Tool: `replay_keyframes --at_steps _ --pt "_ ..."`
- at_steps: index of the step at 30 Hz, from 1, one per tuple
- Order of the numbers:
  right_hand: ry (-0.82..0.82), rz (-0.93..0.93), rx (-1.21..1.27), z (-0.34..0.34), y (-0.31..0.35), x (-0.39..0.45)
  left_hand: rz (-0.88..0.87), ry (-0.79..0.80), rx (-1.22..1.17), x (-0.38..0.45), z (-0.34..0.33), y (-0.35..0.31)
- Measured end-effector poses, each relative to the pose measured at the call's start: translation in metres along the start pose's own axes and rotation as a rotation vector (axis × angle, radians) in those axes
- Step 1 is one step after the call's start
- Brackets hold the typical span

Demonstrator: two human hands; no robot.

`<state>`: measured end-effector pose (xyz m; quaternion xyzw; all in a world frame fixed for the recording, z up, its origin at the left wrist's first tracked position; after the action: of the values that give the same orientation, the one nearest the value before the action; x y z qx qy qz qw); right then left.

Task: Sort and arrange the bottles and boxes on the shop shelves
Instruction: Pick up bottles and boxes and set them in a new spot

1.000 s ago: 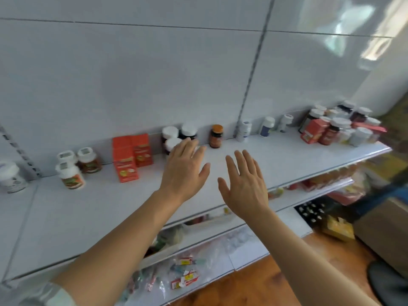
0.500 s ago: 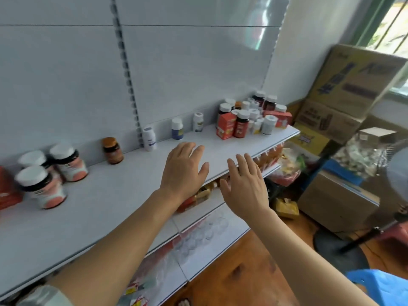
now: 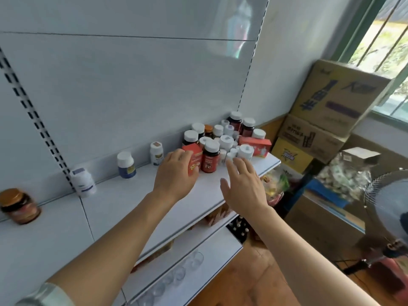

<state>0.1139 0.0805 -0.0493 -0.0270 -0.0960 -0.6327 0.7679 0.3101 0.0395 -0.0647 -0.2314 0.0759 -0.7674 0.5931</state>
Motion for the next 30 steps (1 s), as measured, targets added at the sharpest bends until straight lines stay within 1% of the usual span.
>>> replay_keyframes --at_steps 5,8,10,14,16,21,24,27,30 --pt "-0.013 0.093 0.065 -0.021 -0.025 0.06 0.142 0.073 -0.009 0.04 -0.019 0.016" --pt "0.014 0.159 0.097 -0.034 -0.039 0.1 0.225 0.136 -0.004 0.06 -0.03 0.022" --pt "0.043 0.22 0.119 -0.04 -0.045 0.123 0.277 0.145 -0.012 0.07 -0.037 0.023" --pt "0.115 0.34 0.142 -0.048 -0.056 0.157 0.328 0.137 -0.056 0.081 -0.048 0.018" --pt "0.117 0.382 0.19 -0.054 -0.06 0.167 0.342 0.122 -0.074 0.083 -0.051 0.012" --pt "-0.011 0.545 0.368 -0.063 -0.069 0.178 0.405 0.081 -0.152 0.077 -0.044 0.003" --pt "-0.034 0.642 0.534 -0.055 -0.07 0.186 0.469 0.026 -0.253 0.065 -0.029 0.002" --pt "0.061 0.634 0.784 -0.038 -0.057 0.192 0.547 -0.066 -0.381 0.049 -0.009 0.002" --pt "0.186 0.605 0.856 -0.022 -0.034 0.188 0.601 -0.164 -0.504 0.026 0.009 0.005"
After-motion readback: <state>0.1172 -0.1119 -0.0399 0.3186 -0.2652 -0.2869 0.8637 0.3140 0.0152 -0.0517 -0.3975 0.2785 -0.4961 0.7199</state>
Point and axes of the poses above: each hand's wrist, its own x-axis towards the middle knuckle, its own z-axis out of the back of the hand, y = z × x, the point moved 1 cm from there along x, towards the middle knuckle, and after that the axes turned 6 degrees about y, right-handed, at the moved point
